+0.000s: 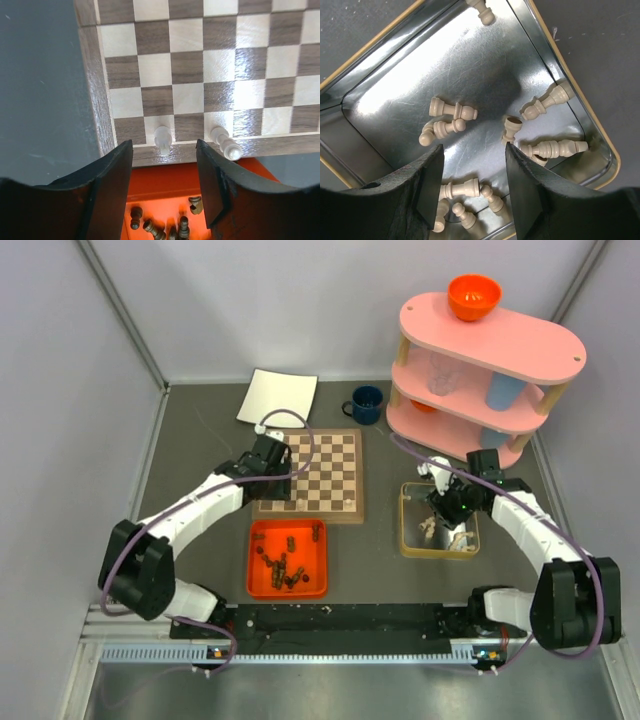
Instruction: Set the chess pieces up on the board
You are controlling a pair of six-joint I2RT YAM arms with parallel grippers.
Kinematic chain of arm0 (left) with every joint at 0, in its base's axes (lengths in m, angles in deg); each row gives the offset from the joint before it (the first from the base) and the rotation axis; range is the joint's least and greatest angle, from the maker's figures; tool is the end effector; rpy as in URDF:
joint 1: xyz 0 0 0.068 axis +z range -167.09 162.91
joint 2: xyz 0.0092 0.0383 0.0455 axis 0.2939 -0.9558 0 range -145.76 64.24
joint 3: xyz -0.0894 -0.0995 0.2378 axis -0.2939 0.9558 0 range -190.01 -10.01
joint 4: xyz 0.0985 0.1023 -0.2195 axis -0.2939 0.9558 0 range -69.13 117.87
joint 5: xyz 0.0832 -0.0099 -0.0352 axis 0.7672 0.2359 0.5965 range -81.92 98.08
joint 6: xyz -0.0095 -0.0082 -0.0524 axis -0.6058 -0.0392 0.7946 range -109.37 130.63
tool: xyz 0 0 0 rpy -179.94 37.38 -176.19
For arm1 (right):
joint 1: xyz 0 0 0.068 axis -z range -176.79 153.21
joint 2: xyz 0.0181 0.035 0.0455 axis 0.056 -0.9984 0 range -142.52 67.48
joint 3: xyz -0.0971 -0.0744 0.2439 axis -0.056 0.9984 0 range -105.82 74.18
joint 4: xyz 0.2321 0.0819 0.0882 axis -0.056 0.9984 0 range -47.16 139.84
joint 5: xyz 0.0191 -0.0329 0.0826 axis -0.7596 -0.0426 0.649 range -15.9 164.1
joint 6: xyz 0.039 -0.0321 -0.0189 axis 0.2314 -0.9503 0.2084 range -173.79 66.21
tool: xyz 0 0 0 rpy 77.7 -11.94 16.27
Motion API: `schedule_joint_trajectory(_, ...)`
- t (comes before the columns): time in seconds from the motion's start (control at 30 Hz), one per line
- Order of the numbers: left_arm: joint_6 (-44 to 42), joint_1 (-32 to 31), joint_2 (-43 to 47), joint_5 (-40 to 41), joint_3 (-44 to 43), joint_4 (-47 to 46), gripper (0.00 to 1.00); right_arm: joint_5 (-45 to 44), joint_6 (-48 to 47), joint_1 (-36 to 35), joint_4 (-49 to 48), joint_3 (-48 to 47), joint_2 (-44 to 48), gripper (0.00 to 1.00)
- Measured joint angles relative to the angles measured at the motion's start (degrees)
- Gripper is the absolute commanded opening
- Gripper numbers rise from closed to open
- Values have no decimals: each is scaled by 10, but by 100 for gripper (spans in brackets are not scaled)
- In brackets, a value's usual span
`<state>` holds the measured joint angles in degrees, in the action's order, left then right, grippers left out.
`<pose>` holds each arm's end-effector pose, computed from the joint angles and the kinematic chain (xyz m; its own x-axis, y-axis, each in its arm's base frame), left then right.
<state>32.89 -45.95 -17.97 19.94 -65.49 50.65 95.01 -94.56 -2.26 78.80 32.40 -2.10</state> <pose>0.2576 -0.1337 0.2278 -0.8173 0.0270 -0.5756 0.0684 0.9964 -0.0504 0.2178 0.0335 0.2035 -0.5155 -0.6623 -0.5438 -0.7695 0.6369 -0.0462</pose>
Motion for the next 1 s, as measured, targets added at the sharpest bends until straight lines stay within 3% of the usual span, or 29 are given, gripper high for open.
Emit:
schedule_joint_trajectory(0.1,-7,0,35,7,-12,9,73,9,4,0,0,0,13,63)
schedule_joint_trajectory(0.17,-16,3,71,11,-17,11,96,21,9,5,1,-1,24,66)
schedule_joint_trajectory(0.2,-24,4,95,11,-19,11,99,30,10,8,4,-3,29,66)
schedule_joint_trajectory(0.57,-117,48,352,-68,47,-63,99,87,29,33,75,-58,28,62)
schedule_joint_trajectory(0.87,-186,48,403,-73,134,-67,99,78,48,33,103,-59,-20,45)
schedule_joint_trajectory(1.0,-192,48,412,-73,157,-72,99,62,64,33,105,-63,-44,43)
